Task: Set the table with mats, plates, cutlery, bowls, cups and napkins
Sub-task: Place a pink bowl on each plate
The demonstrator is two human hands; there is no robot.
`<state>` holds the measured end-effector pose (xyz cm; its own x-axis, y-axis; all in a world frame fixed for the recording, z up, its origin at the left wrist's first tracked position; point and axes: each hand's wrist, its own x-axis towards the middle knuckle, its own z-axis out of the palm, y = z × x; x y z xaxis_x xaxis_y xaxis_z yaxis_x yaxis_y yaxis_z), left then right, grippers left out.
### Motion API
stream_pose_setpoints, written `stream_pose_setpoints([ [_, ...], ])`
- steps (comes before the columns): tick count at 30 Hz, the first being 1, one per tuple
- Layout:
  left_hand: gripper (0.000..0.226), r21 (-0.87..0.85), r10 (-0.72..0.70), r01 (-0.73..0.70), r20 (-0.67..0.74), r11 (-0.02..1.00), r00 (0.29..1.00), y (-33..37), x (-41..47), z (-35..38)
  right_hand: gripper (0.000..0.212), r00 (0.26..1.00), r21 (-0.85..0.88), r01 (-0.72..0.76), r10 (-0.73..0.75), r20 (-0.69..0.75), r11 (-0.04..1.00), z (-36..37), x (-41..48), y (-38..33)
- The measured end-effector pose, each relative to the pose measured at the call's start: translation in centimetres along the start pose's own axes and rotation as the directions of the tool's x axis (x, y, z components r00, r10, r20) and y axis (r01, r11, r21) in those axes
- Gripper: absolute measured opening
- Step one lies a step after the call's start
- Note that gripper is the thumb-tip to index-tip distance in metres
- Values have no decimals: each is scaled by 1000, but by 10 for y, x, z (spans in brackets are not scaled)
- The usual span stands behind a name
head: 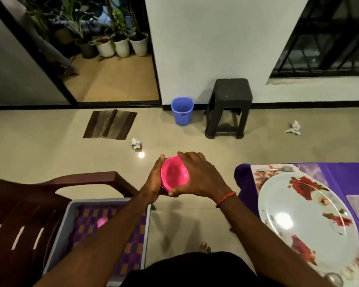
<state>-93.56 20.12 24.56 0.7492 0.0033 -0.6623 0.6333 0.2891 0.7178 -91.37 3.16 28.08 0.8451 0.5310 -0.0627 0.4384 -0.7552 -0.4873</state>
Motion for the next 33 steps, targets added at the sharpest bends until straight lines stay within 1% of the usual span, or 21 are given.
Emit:
stream_pose_setpoints([
  [2,85,60,-20,19,4,998,1000,3,8,18,126,1000,-34,-24,24,4,999,-8,-3,16],
  [5,72,132,-44,42,19,990,999,3,24,42,122,997,-58,-72,72,-11,996,-17,-11,38],
  [10,57,244,-52,23,112,970,992,5,41,94,117,975,6,-202,202,-87,979,-27,-32,75],
  [14,32,311,-87,34,160,950,983,3,54,128,122,926,106,-321,335,-176,941,-32,-52,99],
  [18,27,362,-160,71,222,930,962,4,74,159,121,843,198,-420,462,-276,885,-44,-72,119],
  [20,26,406,-181,53,285,912,941,4,86,177,121,782,232,-475,528,-330,849,-53,-84,126],
  [22,29,442,-212,48,329,896,920,3,98,196,122,707,262,-530,591,-388,806,-63,-95,134],
  [26,34,484,-293,67,407,872,865,10,122,230,124,541,303,-651,706,-457,696,-81,-105,146],
  [28,34,509,-325,66,440,859,837,13,131,249,123,471,298,-707,741,-479,642,-88,-112,152],
  [31,38,546,-413,124,447,829,793,20,140,272,117,350,321,-776,794,-498,543,-93,-122,155],
  [33,46,568,-465,162,443,807,767,21,145,283,116,273,357,-796,816,-509,489,-93,-130,156],
])
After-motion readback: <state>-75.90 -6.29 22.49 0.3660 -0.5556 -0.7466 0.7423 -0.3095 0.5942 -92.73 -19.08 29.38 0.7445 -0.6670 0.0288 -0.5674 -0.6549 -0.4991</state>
